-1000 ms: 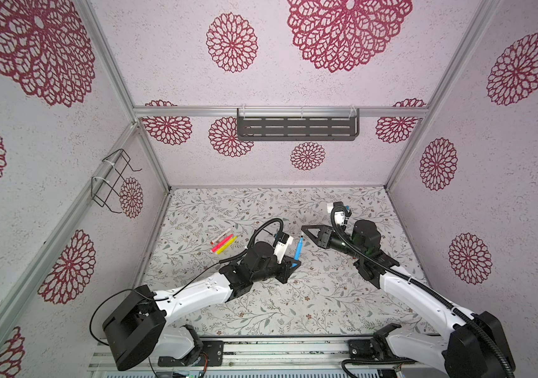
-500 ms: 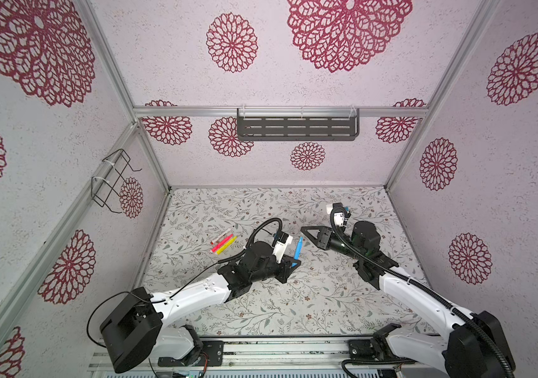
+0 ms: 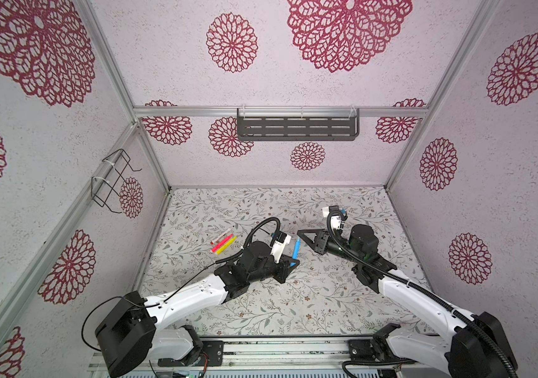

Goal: Insert the pens into the pen caps

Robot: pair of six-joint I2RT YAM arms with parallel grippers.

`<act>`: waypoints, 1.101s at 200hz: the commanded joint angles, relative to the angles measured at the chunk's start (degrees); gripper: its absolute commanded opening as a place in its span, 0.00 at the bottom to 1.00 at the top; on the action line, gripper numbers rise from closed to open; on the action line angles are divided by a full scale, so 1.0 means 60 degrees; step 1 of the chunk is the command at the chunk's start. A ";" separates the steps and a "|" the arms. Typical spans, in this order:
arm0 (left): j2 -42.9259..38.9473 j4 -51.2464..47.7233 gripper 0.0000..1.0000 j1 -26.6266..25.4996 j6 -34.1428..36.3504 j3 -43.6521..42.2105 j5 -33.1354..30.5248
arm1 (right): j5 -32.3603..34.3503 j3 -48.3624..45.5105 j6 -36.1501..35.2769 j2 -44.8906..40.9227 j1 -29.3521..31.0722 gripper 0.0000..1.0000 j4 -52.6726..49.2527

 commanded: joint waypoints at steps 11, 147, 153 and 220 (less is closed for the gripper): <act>-0.0751 0.0651 0.02 0.0164 0.0130 0.0298 0.0432 | -0.1013 -0.0267 -0.0363 -0.0464 0.0229 0.00 0.0712; -0.1374 0.1463 0.02 0.1012 -0.0089 0.0477 0.1028 | -0.1803 0.0292 -0.1188 -0.0678 0.0477 0.01 0.0128; -0.1343 0.1434 0.02 0.1005 -0.0085 0.0454 0.1001 | -0.1755 0.0380 -0.1236 -0.0643 0.0472 0.03 -0.0011; -0.0966 0.1175 0.02 0.0795 0.0368 0.0105 0.0012 | -0.1489 0.0506 -0.1077 -0.0835 0.0467 0.48 0.0167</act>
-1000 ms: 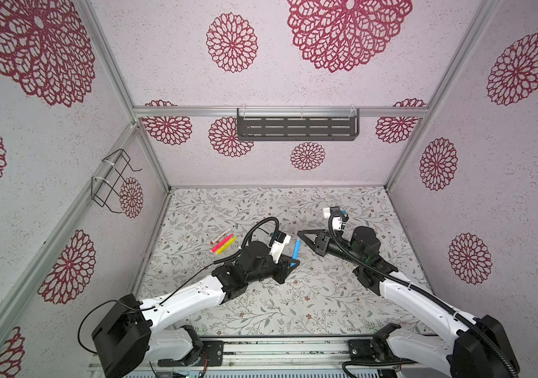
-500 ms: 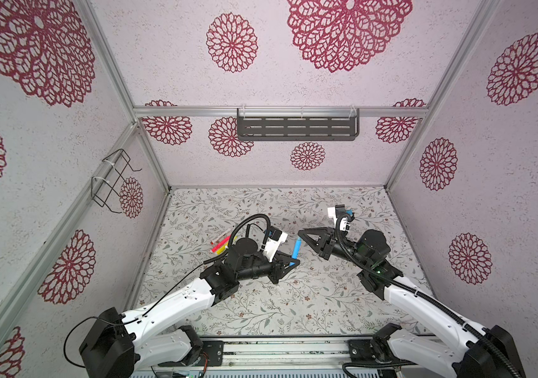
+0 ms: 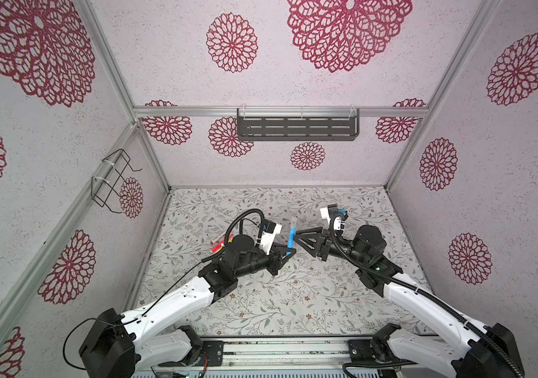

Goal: Insert the pens into the pen caps

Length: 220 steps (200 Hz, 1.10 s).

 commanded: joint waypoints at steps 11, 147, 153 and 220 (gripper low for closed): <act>0.0114 0.0619 0.02 -0.0020 0.0183 -0.0083 -0.0720 | -0.0037 -0.0088 -0.0145 -0.0394 0.0017 0.49 0.0169; -0.0144 0.0030 0.03 -0.1422 0.0843 -0.0271 -0.2483 | 0.1390 0.3895 -0.2143 0.0478 -0.0503 0.55 -0.4932; -0.0143 0.0019 0.03 -0.1426 0.0834 -0.0264 -0.2479 | 0.1293 0.3940 -0.2124 0.0561 -0.0510 0.55 -0.4932; 0.0061 -0.0068 0.03 -0.1456 0.0891 -0.0090 -0.2361 | 0.0692 0.3979 -0.2076 0.0864 -0.0426 0.54 -0.4816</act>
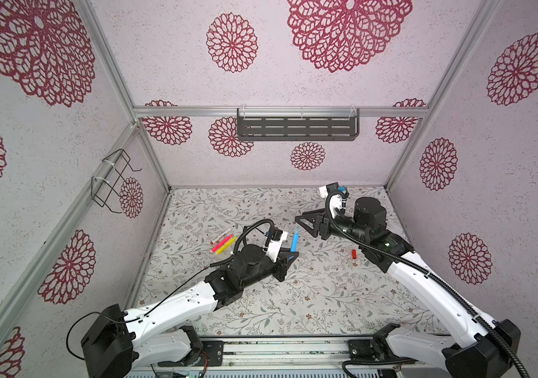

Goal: Insert the pens into the pen caps

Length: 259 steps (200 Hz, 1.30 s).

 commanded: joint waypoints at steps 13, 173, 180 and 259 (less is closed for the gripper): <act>0.0082 -0.0039 0.03 -0.0128 0.0188 0.0114 -0.0035 | -0.0488 0.0278 -0.0191 -0.0154 0.0105 0.52 0.0292; 0.0234 -0.0212 0.03 -0.0137 0.0201 0.0380 0.0102 | -0.0290 -0.0023 -0.0428 -0.0049 0.0340 0.37 0.0258; 0.0212 -0.0213 0.03 -0.0145 0.0202 0.0380 0.0102 | -0.0192 -0.0002 -0.0455 -0.0023 0.0354 0.37 0.0195; 0.0179 -0.0217 0.02 -0.0132 0.0210 0.0365 0.0113 | -0.0093 0.0029 -0.0526 0.0039 0.0413 0.39 0.0161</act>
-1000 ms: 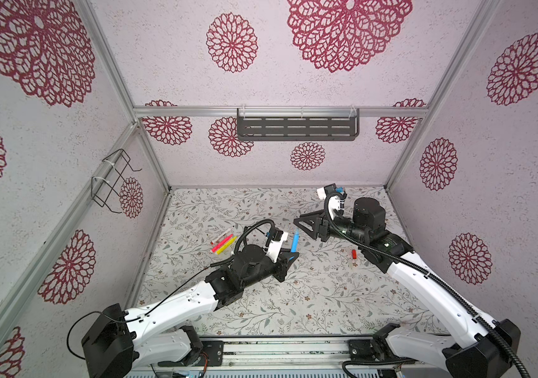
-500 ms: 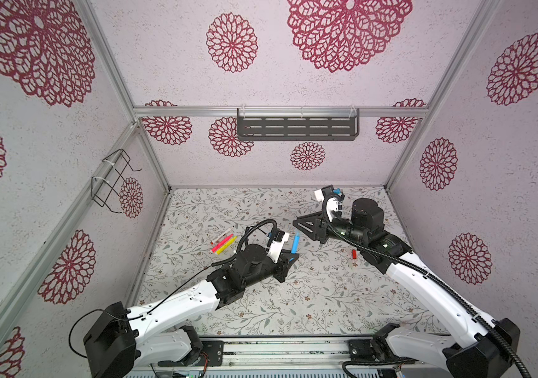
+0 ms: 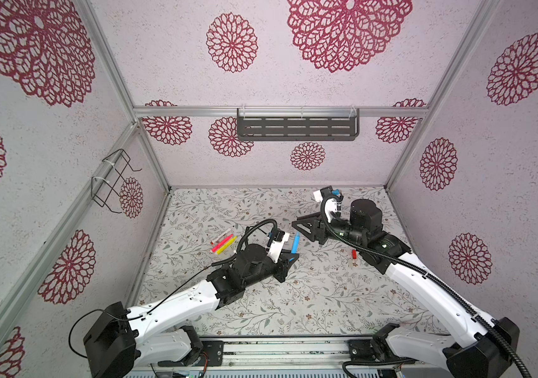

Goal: Insert the pens into the pen caps

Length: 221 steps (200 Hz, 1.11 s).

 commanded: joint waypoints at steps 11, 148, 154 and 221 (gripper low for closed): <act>-0.0032 0.0123 0.02 -0.0123 0.0175 0.0259 0.0065 | 0.0063 0.0098 -0.0165 0.0055 0.0079 0.37 0.0146; -0.0091 0.0219 0.01 0.0233 -0.0059 0.0581 0.0582 | 0.0610 -0.0603 -0.0225 -0.0024 0.0582 0.00 -0.0023; -0.0102 0.0311 0.01 0.0326 -0.0126 0.0596 0.0708 | 0.0760 -0.0735 -0.0234 -0.0050 0.0674 0.00 -0.0029; -0.0624 0.1430 0.00 0.1390 -0.0881 0.0551 0.2036 | 0.1312 -0.2327 0.0025 -0.0461 0.1221 0.00 0.0623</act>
